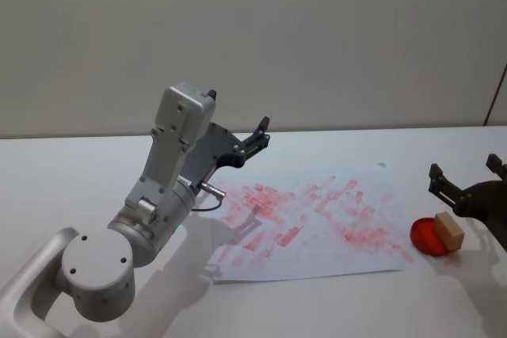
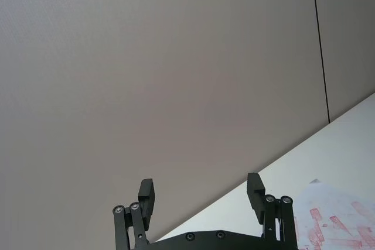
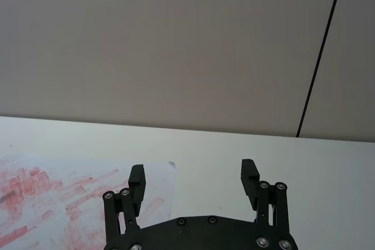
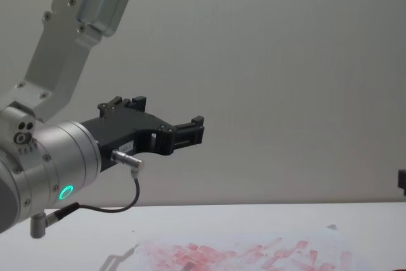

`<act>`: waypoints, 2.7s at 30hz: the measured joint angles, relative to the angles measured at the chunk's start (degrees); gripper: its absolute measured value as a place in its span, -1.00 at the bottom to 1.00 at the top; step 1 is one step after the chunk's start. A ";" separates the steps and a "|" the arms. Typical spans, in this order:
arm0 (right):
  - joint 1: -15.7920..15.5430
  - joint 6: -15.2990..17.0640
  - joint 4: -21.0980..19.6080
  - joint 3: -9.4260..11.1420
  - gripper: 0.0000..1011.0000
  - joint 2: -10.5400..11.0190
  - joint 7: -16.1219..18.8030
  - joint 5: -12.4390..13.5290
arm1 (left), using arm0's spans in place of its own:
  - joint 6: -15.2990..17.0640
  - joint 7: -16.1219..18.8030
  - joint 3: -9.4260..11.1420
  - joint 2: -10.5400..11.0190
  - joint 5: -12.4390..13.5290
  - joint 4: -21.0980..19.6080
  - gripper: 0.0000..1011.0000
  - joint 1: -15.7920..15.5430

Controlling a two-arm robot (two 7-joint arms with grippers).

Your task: Use the one hand to pick up the stamp and affix it onto the A4 paper.

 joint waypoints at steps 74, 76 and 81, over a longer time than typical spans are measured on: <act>0.06 17.80 1.57 -0.74 0.42 -2.26 -1.18 -4.07 | 0.00 0.00 0.00 0.00 0.00 0.00 0.98 0.00; 0.08 17.84 1.61 -0.73 0.35 -2.27 -1.15 -4.09 | 0.00 0.00 0.00 0.00 0.00 0.00 0.98 0.00; 0.11 17.96 1.70 -0.73 0.08 -2.29 -1.07 -4.12 | 0.00 0.00 0.00 0.00 0.00 0.00 0.98 0.00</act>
